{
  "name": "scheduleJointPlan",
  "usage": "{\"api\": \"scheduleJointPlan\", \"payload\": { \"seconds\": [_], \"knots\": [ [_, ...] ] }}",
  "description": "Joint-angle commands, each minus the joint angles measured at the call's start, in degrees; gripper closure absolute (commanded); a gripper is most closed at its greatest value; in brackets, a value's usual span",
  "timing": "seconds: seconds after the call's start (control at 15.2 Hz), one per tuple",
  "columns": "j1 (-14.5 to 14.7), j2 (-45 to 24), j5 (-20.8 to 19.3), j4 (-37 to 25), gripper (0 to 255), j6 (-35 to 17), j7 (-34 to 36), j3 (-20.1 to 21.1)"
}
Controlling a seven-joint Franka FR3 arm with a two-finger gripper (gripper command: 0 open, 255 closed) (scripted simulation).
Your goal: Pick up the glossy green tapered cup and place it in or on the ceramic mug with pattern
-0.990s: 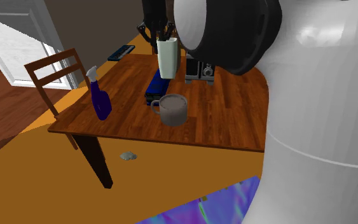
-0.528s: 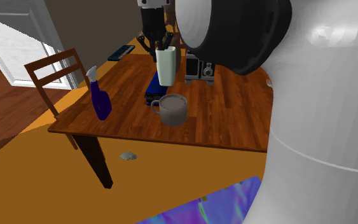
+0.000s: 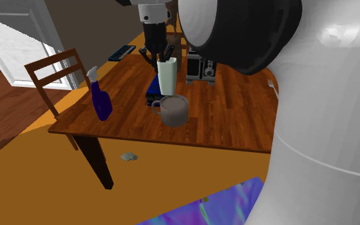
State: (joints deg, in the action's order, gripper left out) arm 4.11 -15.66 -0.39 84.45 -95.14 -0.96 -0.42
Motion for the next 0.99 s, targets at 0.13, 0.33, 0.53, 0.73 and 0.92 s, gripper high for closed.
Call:
{"api": "scheduleJointPlan", "payload": {
  "seconds": [0.13,0.33,0.53,0.73,0.92],
  "knots": [
    [-0.05,0.06,0.0,3.09,255,-3.08,-0.06,-0.03],
    [-0.05,-0.06,0.0,5.23,255,-5.34,-0.04,-0.03],
    [-0.05,-0.09,0.0,5.64,255,-5.79,-0.04,-0.03],
    [-0.05,-0.09,0.0,5.64,255,-5.78,-0.04,-0.03],
    [-0.05,-0.09,0.0,5.64,255,-5.78,-0.04,-0.03]
  ]
}}
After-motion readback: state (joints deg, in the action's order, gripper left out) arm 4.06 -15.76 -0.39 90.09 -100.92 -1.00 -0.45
